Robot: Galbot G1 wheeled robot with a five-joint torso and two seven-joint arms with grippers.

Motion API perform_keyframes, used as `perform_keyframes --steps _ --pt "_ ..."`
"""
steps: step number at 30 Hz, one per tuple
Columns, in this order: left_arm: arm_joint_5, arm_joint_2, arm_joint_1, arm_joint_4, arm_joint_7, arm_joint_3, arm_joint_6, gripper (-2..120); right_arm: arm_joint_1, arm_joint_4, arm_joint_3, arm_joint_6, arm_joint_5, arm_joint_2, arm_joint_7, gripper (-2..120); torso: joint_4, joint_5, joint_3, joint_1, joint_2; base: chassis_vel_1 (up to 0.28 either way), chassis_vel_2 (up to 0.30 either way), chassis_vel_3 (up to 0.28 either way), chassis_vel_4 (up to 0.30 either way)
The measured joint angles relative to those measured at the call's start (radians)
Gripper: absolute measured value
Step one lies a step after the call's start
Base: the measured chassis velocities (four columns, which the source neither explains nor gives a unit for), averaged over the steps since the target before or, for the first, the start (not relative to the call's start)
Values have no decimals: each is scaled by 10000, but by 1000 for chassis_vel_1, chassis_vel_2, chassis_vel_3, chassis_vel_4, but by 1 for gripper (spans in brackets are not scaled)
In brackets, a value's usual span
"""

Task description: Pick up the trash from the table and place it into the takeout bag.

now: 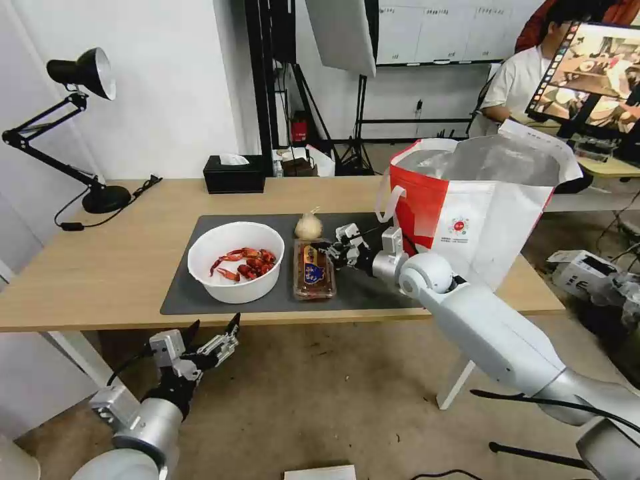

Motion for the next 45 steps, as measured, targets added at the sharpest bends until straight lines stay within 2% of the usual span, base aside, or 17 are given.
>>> perform_keyframes --steps 3,10,21,29,33,45 --pt "-855 385 -154 -68 -37 68 204 100 66 -197 -119 0 -138 126 -58 0 -1 0 0 0 0 0 0 0 0" --pt "-2133 928 -418 -97 -222 201 445 100 92 -337 -241 -3 -179 275 -56 0 0 -1 0 -1 0 0 0 0 0" --pt "-4293 1894 -1220 546 -301 564 509 100 163 -474 -324 10 -205 374 -31 0 1 0 0 0 0 0 0 0 0" --pt "-4958 2204 -1706 808 -486 797 565 100 244 -453 -412 15 -208 408 -16 0 2 0 0 0 0 0 0 0 0" --pt "-5333 2285 -2037 942 -760 931 926 100 288 -440 -437 20 -209 408 0 0 -1 0 0 0 0 0 0 0 0" --pt "-6135 2373 -3529 1888 -1430 1947 1091 100 250 -242 -499 23 -340 167 12 0 0 1 0 0 -1 0 0 0 0"
